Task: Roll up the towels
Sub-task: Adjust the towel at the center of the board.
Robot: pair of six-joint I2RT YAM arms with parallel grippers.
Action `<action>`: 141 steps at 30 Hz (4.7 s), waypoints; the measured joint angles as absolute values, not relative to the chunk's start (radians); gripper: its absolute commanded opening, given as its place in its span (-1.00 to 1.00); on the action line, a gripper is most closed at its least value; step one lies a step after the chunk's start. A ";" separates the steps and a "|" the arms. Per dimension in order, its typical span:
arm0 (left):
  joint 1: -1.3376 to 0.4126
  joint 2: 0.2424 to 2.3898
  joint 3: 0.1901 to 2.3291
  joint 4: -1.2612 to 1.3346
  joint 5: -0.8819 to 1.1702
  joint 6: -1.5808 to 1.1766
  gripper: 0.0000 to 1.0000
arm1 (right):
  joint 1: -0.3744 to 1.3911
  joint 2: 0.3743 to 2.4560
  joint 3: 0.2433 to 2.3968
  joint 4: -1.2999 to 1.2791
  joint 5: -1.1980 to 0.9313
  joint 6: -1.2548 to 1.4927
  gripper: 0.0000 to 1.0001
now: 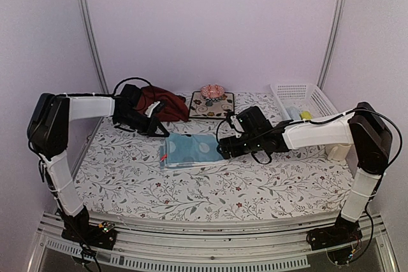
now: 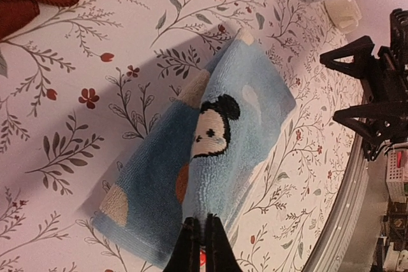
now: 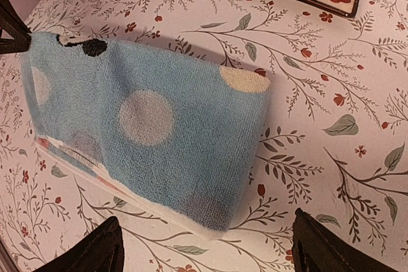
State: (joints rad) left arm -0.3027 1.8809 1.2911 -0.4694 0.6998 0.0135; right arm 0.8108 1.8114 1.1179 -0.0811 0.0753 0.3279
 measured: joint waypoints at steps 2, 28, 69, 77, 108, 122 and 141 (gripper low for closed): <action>-0.303 1.884 1.291 -0.473 0.698 0.005 -0.98 | 0.811 1.811 1.118 -0.081 0.076 0.328 0.82; -0.287 1.861 1.238 -0.386 0.496 -0.065 0.07 | 0.811 1.815 1.118 -0.081 0.077 0.321 0.82; -0.377 1.456 0.778 -0.057 0.335 0.810 0.84 | 0.817 1.855 1.121 -0.082 0.085 0.313 0.83; -0.274 1.447 0.704 0.046 0.494 1.449 0.79 | 0.818 1.856 1.123 -0.083 0.084 0.309 0.83; -0.377 1.686 0.758 0.025 0.547 2.045 0.12 | 0.824 1.887 1.140 -0.089 0.073 0.298 0.84; -0.385 1.696 0.799 0.014 0.513 2.051 0.13 | 0.824 1.888 1.140 -0.090 0.073 0.297 0.83; -0.404 1.723 0.716 0.159 0.485 2.051 -0.18 | 0.824 1.891 1.140 -0.090 0.072 0.296 0.83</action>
